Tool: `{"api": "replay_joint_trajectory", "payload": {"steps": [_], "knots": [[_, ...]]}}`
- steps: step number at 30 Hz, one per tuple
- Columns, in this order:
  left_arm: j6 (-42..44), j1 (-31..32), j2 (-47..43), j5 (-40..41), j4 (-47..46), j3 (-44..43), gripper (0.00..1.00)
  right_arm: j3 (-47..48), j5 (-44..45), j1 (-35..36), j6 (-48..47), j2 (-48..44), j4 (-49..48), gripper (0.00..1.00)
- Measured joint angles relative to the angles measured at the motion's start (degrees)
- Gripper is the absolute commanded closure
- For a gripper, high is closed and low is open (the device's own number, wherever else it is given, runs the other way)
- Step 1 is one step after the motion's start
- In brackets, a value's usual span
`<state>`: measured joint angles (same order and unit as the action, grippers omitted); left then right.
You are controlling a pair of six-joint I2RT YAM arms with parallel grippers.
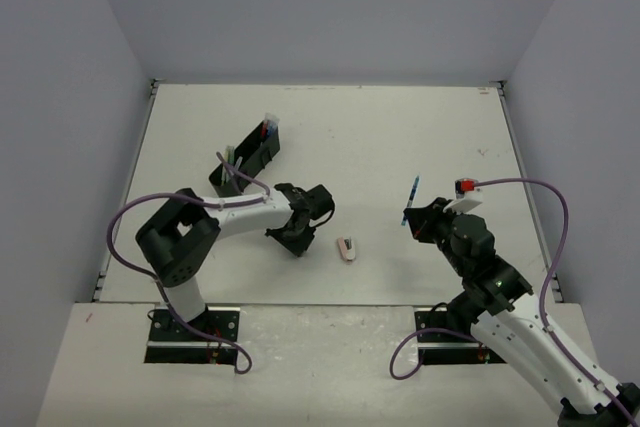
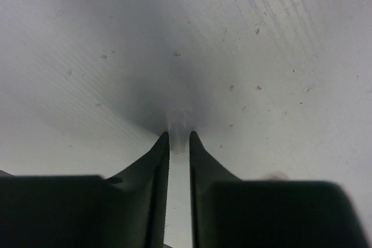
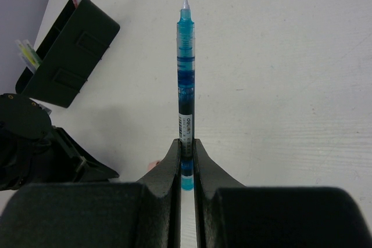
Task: Sort the stationery into containers
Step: Pick up the pen cap from the center of the board, then close the pen cap on the pen.
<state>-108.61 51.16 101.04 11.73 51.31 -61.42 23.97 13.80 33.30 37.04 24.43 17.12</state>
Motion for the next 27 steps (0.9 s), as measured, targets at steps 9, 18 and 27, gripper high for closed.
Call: {"api": "replay_joint_trajectory", "payload": {"steps": [9, 18, 27], "knots": [[2.22, 0.71, -2.55, 1.30, -4.30, 2.68, 1.00, -0.21, -6.35, -0.04, -0.72, 0.20, -1.05, 1.00], [39.93, 2.35, -26.62, 12.86, -24.74, 8.54, 1.00, -10.52, -34.05, 11.85, 6.65, 10.97, -29.24, 1.00], [67.35, 2.90, -61.97, -1.68, -62.60, 27.91, 1.00, -7.10, -18.54, 37.76, 6.33, 23.43, -45.47, 1.00]]}}
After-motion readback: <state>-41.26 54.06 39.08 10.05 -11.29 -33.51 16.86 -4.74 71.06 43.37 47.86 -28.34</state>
